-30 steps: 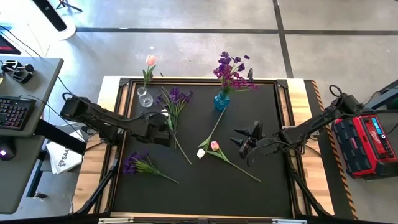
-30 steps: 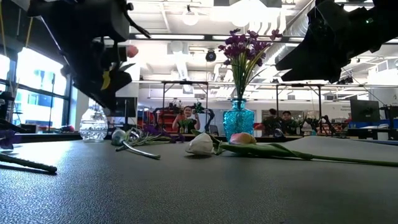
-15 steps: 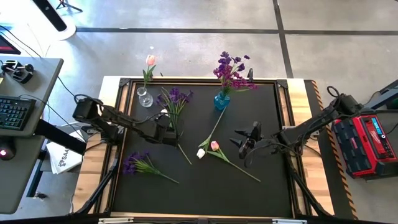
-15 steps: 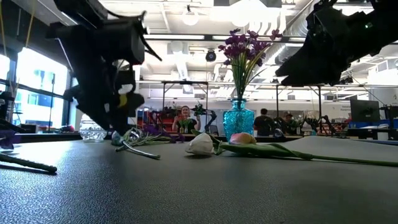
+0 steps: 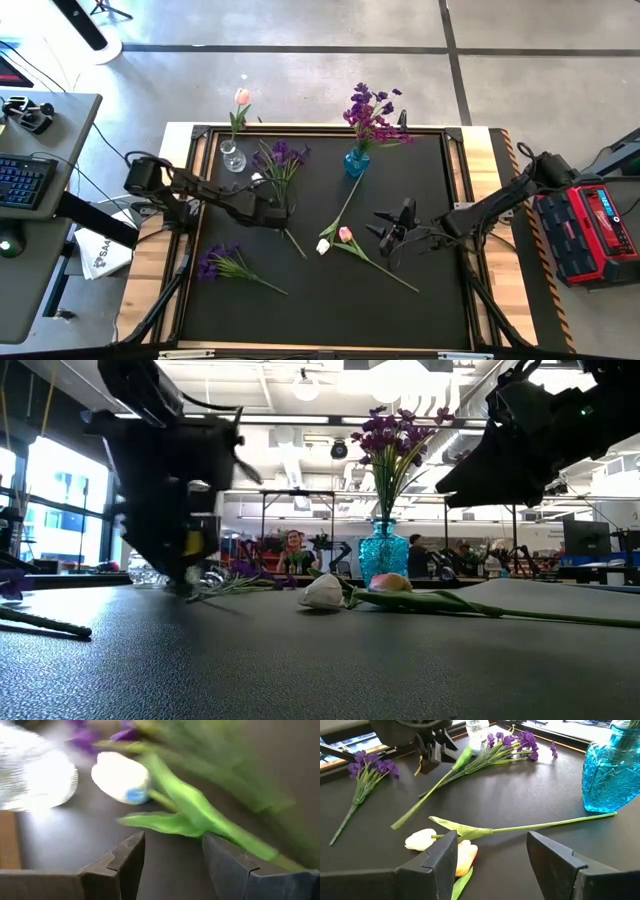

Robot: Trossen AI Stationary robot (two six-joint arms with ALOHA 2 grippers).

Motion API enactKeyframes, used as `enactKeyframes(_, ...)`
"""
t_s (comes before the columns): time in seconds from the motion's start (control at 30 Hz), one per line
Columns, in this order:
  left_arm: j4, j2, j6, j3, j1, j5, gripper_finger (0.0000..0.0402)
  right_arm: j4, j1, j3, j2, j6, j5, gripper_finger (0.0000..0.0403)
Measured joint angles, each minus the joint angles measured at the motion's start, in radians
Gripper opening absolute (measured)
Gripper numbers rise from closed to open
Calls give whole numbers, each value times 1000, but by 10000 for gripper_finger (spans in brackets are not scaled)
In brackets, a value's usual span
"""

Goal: Sort flowers into vase by color
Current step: Put the left white tulip into the transparent vase

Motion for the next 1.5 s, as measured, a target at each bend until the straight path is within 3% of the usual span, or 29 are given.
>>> enactKeyframes(0.17, -187, -42, -115, -2, -24, -23, 184, 7, 0, 0, 0, 0, 1, 208)
enactKeyframes(0.27, -171, -60, -159, -2, -56, -39, 184, 7, 0, 0, 0, 0, 2, 208)
enactKeyframes(0.47, -23, -64, -163, -2, -89, -78, 184, 11, 0, 0, 0, 0, 3, 208)
enactKeyframes(0.73, 234, -64, 56, -1, -98, -57, 184, 13, 0, 0, 0, -19, 3, 208)
enactKeyframes(0.93, 323, -64, 61, -4, -103, -88, 184, 13, 0, 0, 0, -19, 3, 208)
enactKeyframes(1.03, 447, -85, 37, -54, -102, -97, 184, 14, 0, 0, 0, -19, 3, 208)
enactKeyframes(1.23, 790, -159, 17, -233, -69, 9, 184, 26, 0, 0, 0, -20, 3, 208)
enactKeyframes(1.5, 813, -247, -10, -326, -70, 29, 184, 42, 0, 0, 0, -27, 16, 208)
